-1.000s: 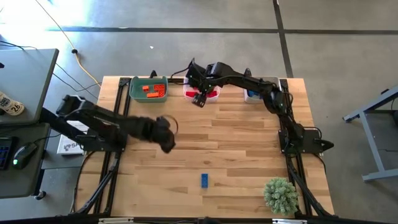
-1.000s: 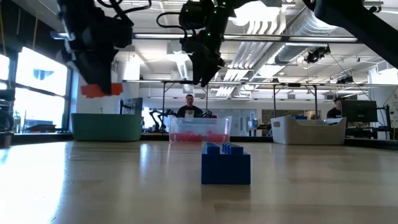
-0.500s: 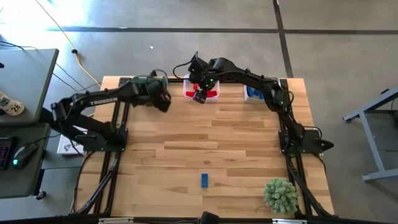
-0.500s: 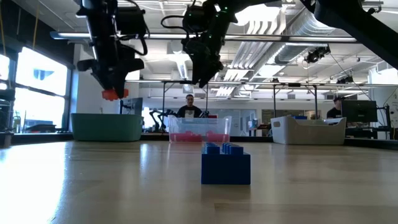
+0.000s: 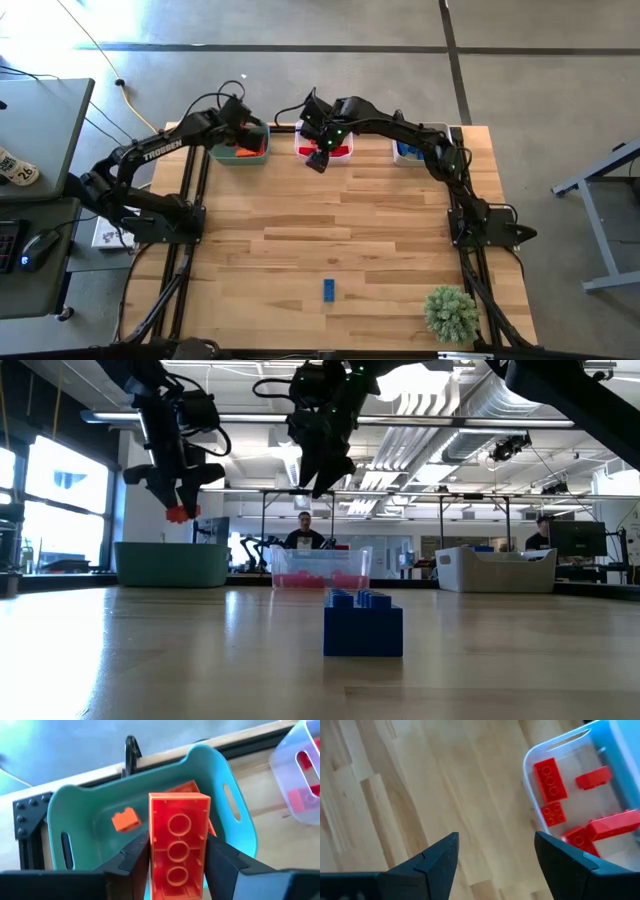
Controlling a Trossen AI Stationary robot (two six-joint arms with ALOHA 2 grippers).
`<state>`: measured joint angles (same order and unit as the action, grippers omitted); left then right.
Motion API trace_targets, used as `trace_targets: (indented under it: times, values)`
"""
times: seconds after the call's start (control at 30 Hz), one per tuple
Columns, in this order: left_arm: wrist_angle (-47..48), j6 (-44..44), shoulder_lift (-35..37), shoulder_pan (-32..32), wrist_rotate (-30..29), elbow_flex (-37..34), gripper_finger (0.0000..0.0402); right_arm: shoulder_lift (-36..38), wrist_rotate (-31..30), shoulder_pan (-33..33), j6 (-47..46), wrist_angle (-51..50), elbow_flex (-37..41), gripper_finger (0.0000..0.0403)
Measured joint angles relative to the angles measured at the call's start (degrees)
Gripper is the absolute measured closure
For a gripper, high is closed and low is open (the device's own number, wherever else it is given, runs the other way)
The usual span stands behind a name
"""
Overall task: Sort & place blocks by color
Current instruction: Put the orange game piece into the green bin, then put the blue game piece into the white bin
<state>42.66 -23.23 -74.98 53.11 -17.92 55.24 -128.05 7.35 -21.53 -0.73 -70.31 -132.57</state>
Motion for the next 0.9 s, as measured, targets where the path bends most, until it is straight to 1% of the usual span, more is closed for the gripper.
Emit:
trace_targets:
  times: [0.1, 0.3, 0.47, 0.6, 0.67, 0.83, 0.9]
  values:
    - [-1.2, 3.4, 0.0, 2.3, 2.9, 0.0, 0.0259, 0.0, 0.0, 1.0, -4.0, -1.3, 0.0, 0.0155]
    - [-2.3, 8.4, 0.0, 5.6, 4.5, 0.0, 0.0234, 0.0, 0.0, 4.2, -12.3, -7.2, 0.0, 0.0155]
    - [-2.3, 13.6, 0.0, 6.5, 7.8, 0.0, 0.0210, 0.0, -0.1, 8.2, -21.3, -9.4, 0.0, 0.0155]
    - [-2.3, 13.9, 0.0, 6.7, 9.3, 0.0, 0.0189, 0.0, -1.2, 12.3, -27.5, -9.4, 0.0, 0.0155]
    - [-2.1, 14.1, 0.0, 6.6, 11.6, 0.0, 0.0182, 0.0, -2.3, 14.5, -30.5, -9.7, 0.0, 0.0155]
    - [-1.8, 16.4, 0.0, 5.2, 20.1, 0.0, 0.0180, 0.0, -5.4, 20.3, -34.5, -10.6, 0.0, 0.0155]
    - [-1.6, 16.4, 0.0, 3.9, 22.2, 0.0, 0.0181, 0.0, -5.4, 22.5, -37.1, -10.6, 0.0, 0.0155]
